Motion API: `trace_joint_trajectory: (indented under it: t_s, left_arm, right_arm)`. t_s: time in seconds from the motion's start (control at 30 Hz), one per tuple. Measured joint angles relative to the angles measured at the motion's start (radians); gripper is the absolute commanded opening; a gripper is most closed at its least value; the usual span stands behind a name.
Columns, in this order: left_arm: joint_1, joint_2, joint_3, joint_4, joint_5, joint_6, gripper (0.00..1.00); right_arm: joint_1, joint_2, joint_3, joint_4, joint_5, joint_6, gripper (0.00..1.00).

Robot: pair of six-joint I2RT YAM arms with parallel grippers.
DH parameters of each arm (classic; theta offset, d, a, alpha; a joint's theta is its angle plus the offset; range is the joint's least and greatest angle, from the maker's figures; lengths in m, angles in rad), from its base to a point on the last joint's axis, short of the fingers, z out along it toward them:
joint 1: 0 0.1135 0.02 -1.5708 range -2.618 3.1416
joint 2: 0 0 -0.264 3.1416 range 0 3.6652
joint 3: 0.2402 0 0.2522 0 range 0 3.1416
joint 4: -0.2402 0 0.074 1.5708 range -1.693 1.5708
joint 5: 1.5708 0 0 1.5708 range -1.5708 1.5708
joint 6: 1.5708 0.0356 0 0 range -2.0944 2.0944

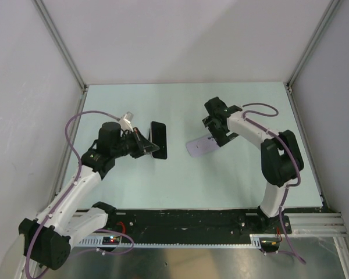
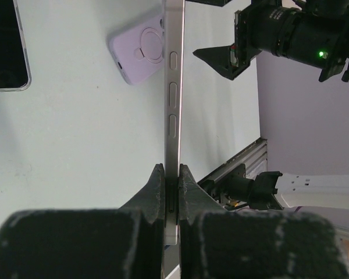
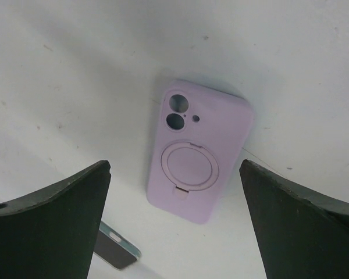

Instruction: Put the phone into the phone case

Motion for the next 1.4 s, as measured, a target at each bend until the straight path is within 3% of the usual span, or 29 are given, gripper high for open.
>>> trace_joint_trajectory:
  t_s: [0.3, 0.97, 1.07, 1.23, 1.4]
  left_arm:
    - [0.015, 0.0, -0.005, 0.0, 0.0, 0.006, 0.0]
    - [0.032, 0.052, -0.005, 0.0, 0.0, 0.008, 0.0]
    - [0.032, 0.077, -0.004, 0.002, -0.004, 0.005, 0.0]
    - [0.033, 0.132, -0.004, 0.01, -0.04, -0.013, 0.0]
    - [0.034, 0.218, 0.007, 0.035, -0.124, -0.051, 0.0]
  right_arm:
    - [0.004, 0.17, 0.171, -0.121, 0.003, 0.132, 0.99]
    - [-0.006, 0.283, 0.2, -0.182, -0.085, 0.166, 0.98]
    - [-0.009, 0.293, 0.209, -0.187, -0.102, 0.153, 0.93]
    - [-0.013, 0.295, 0.208, -0.187, -0.122, 0.109, 0.68]
    - [-0.019, 0.258, 0.144, -0.073, -0.159, -0.021, 0.63]
